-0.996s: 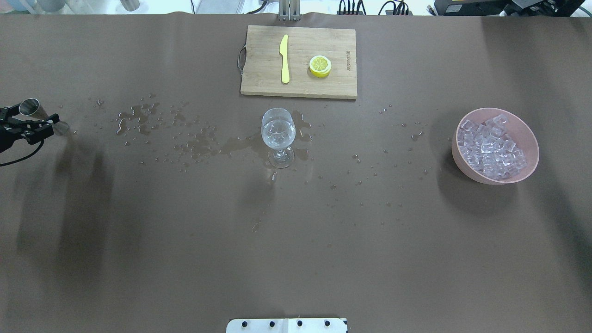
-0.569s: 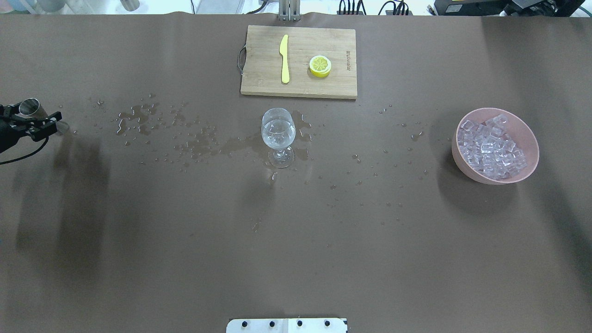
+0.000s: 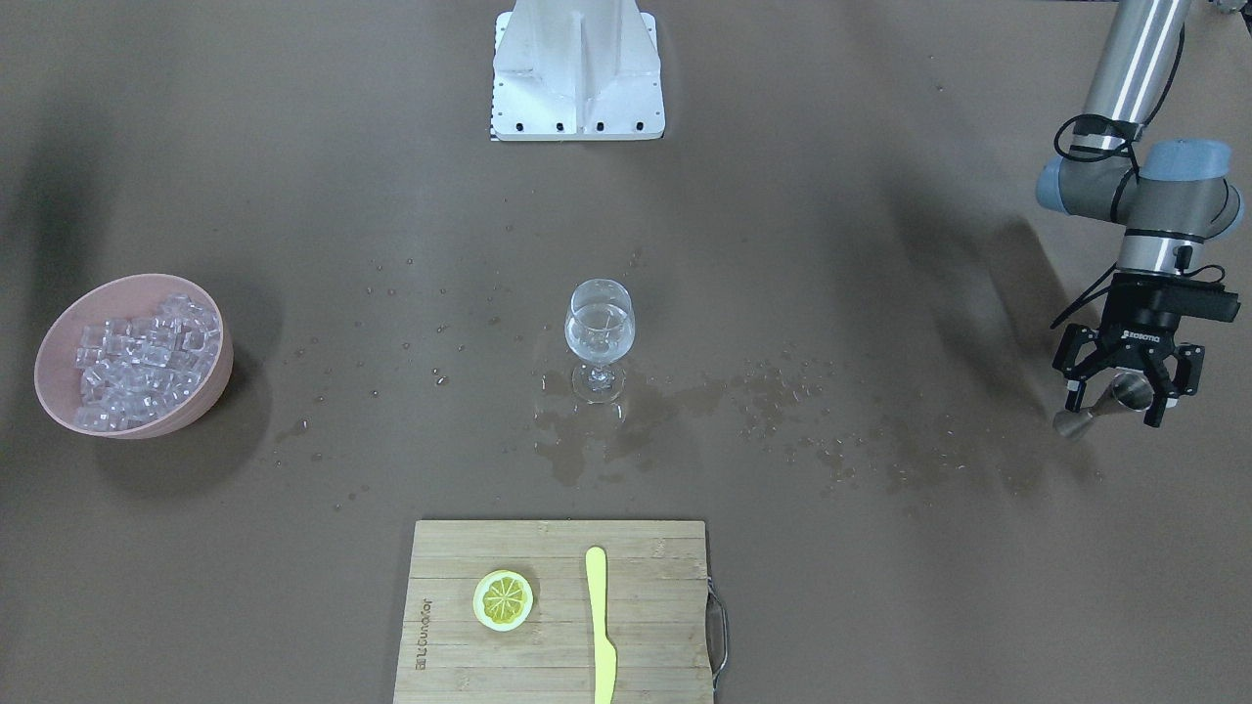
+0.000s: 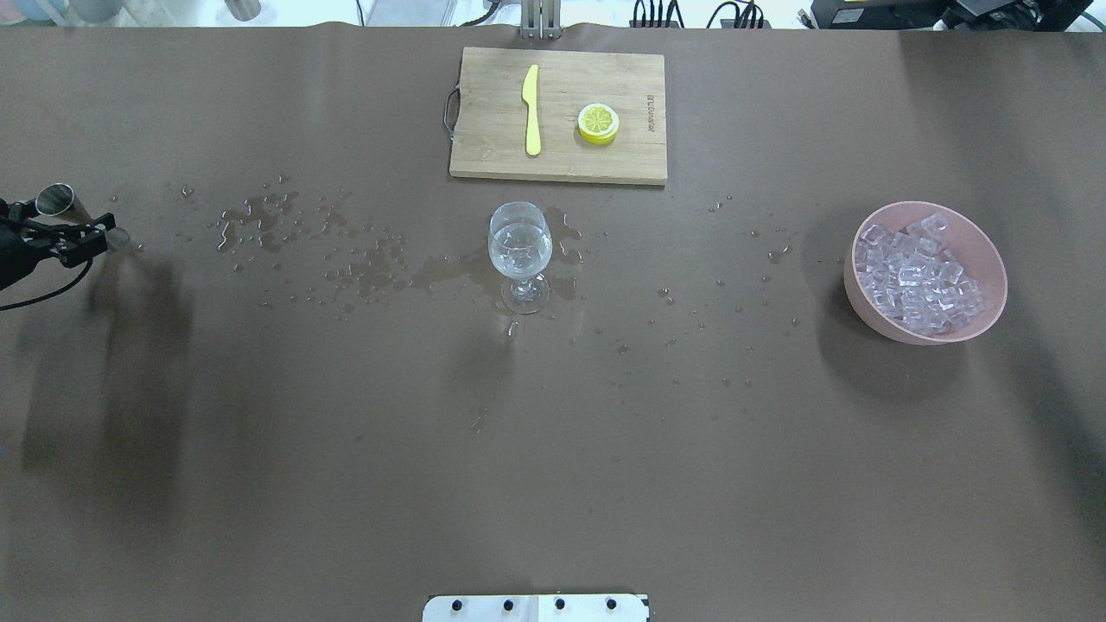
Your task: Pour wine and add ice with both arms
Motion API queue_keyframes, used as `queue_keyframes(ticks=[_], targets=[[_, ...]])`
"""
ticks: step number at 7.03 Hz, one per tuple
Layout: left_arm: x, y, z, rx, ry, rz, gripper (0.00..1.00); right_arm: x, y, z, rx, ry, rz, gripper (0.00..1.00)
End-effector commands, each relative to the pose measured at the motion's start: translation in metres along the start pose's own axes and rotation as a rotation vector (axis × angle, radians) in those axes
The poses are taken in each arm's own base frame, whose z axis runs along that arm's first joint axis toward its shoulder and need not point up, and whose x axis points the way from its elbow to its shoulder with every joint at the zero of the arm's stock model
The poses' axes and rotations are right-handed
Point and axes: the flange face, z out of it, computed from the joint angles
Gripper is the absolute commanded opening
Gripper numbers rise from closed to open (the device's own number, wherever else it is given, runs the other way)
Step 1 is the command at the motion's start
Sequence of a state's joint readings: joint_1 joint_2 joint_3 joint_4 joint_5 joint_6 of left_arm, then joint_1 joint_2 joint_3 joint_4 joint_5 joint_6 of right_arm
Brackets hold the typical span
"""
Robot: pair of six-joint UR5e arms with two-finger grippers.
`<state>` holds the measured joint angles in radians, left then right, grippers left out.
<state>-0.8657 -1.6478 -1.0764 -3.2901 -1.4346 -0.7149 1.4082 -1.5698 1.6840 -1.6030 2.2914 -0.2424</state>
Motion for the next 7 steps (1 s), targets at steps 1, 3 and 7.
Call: queue_keyframes(ticks=[1, 3, 7], targets=[[0.0064, 0.0053, 0.0044, 0.003, -0.029, 0.006, 0.97, 0.0002, 0.0013, 0.0018, -0.004, -0.001, 0.001, 1.00], [0.0136, 0.0076, 0.0073, 0.000, -0.024, 0.010, 0.97, -0.0008, -0.0006, 0.0013, -0.002, -0.001, -0.002, 1.00], [0.0156, 0.0060, 0.0066, -0.004, -0.020, 0.011, 0.00, -0.0013, -0.0008, 0.0007, -0.001, -0.001, -0.003, 1.00]])
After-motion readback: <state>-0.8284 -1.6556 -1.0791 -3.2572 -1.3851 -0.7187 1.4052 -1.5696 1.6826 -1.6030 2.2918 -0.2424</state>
